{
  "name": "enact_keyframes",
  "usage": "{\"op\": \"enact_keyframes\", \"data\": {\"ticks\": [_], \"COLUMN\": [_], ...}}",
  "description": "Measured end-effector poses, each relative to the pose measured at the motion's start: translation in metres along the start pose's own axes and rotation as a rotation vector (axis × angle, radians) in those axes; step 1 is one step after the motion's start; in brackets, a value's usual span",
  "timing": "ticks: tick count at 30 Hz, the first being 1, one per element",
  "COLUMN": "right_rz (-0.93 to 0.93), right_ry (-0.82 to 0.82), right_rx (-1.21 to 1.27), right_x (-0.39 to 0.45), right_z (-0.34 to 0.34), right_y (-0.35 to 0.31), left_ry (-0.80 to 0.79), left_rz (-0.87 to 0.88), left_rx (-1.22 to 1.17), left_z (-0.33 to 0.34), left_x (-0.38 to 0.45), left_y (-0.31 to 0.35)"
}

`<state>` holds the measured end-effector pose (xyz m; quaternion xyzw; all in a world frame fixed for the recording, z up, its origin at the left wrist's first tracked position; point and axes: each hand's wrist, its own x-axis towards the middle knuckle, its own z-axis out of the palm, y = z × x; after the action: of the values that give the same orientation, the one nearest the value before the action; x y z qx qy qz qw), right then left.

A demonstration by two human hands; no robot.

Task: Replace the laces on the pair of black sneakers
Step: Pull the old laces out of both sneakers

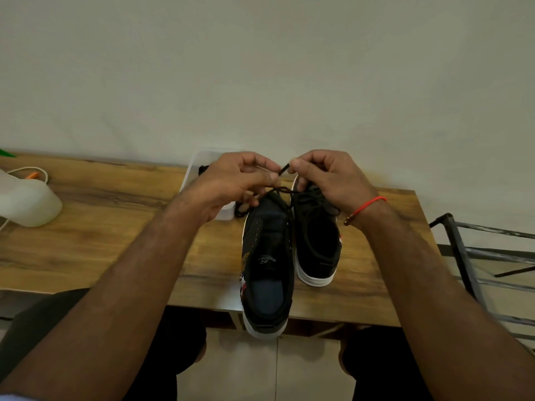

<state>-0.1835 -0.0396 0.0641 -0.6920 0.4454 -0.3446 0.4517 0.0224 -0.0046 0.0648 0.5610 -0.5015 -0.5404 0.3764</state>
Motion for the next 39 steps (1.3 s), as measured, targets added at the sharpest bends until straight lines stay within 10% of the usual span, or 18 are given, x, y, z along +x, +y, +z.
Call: {"op": "enact_keyframes", "data": {"ticks": [7,14,27,39], "right_rz": [-0.131,-0.212,-0.206,-0.312], "right_ry": [-0.020,0.083,0.091,0.049], "right_rx": [-0.201,-0.204,-0.128,-0.150], "right_x": [-0.021,-0.043,-0.037,-0.011], "right_z": [0.000,0.000,-0.003,0.002], "right_y": [0.000,-0.015,-0.024,0.003], "left_ry": [-0.429,-0.262,-0.027,-0.302], "left_rz": [-0.013,-0.198,0.236,0.094], "left_rx": [-0.033,-0.114,0.096,-0.770], "left_z": [0.015,0.030,0.041,0.023], "left_x": [-0.026,-0.048,-0.043,-0.041], "left_y": [0.011,0.027,0.018,0.018]}}
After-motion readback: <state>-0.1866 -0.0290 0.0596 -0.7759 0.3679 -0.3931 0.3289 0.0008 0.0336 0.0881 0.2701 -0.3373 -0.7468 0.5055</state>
